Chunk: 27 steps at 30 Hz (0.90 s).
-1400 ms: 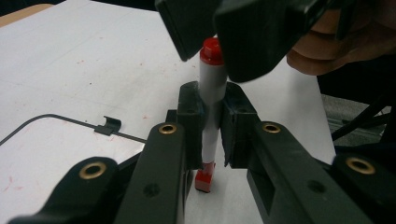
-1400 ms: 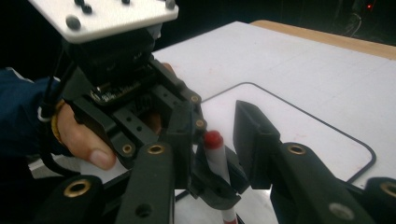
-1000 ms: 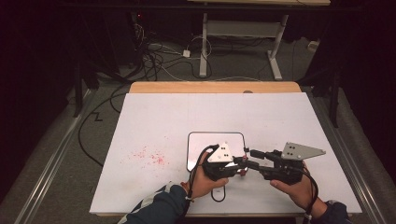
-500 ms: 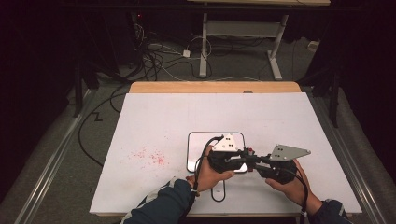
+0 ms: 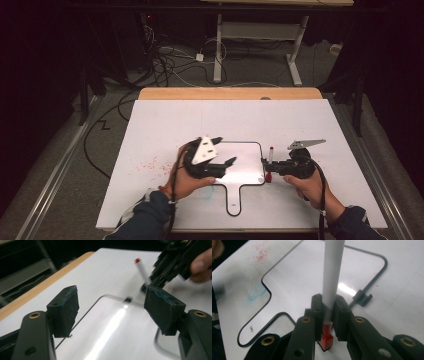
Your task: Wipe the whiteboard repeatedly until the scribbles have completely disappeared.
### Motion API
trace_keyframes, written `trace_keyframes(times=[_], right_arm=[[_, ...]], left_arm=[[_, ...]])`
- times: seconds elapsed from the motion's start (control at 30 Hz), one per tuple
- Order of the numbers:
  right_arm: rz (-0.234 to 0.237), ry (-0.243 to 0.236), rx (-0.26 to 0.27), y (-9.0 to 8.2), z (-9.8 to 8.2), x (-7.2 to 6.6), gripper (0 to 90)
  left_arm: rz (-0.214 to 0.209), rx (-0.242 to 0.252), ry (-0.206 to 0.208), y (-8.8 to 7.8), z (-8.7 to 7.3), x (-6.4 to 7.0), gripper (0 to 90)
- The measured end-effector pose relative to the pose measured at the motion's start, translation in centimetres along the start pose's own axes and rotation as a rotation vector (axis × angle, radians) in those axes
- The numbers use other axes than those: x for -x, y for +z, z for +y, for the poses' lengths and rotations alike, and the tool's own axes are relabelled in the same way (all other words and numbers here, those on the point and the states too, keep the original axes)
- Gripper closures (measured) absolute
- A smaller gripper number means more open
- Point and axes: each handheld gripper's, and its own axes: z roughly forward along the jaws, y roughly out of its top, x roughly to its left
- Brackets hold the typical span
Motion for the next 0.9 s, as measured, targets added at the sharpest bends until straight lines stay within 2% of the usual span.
trace_keyframes(times=[0.07, 0.13, 0.2, 0.23, 0.37, 0.47, 0.57, 0.63, 0.7, 0.9], right_arm=[[-0.015, 0.028, 0.0, 0.2, 0.2, 0.4, 80.5], [-0.037, 0.032, -0.002, 0.6, 0.2, 0.7, 79.1], [-0.066, 0.022, 0.007, 0.9, 0.1, 0.7, 76.8], [-0.093, 0.016, 0.007, 1.1, 0.1, 0.6, 74.8], [-0.155, -0.016, 0.013, 1.9, 0.0, 0.5, 72.1], [-0.205, -0.041, 0.007, 2.6, 0.0, 0.4, 69.7], [-0.22, -0.053, 0.018, 2.7, 0.0, 0.4, 66.6], [-0.26, -0.061, 0.021, 2.8, -0.1, 0.3, 62.7], [-0.246, -0.064, 0.015, 2.9, -0.1, 0.3, 63.2], [-0.277, -0.109, 0.006, 3.1, -0.4, 0.1, 60.8]], left_arm=[[0.047, -0.034, -0.013, -1.8, -1.8, -0.6, 27.1], [0.073, -0.071, -0.023, -2.9, -3.2, -0.9, 27.1], [0.102, -0.108, -0.052, -4.0, -4.8, -0.9, 25.6], [0.104, -0.12, -0.06, -4.3, -5.3, -0.9, 25.7], [0.132, -0.166, -0.083, -5.6, -7.7, -0.5, 25.6], [0.128, -0.166, -0.121, -6.2, -8.5, -0.2, 24.5], [0.137, -0.171, -0.123, -6.4, -8.9, 0.0, 24.3], [0.149, -0.178, -0.121, -6.4, -8.9, -0.1, 24.1], [0.143, -0.178, -0.13, -6.3, -9.0, -0.2, 24.1], [0.138, -0.193, -0.111, -6.0, -9.1, -0.1, 24.0]])
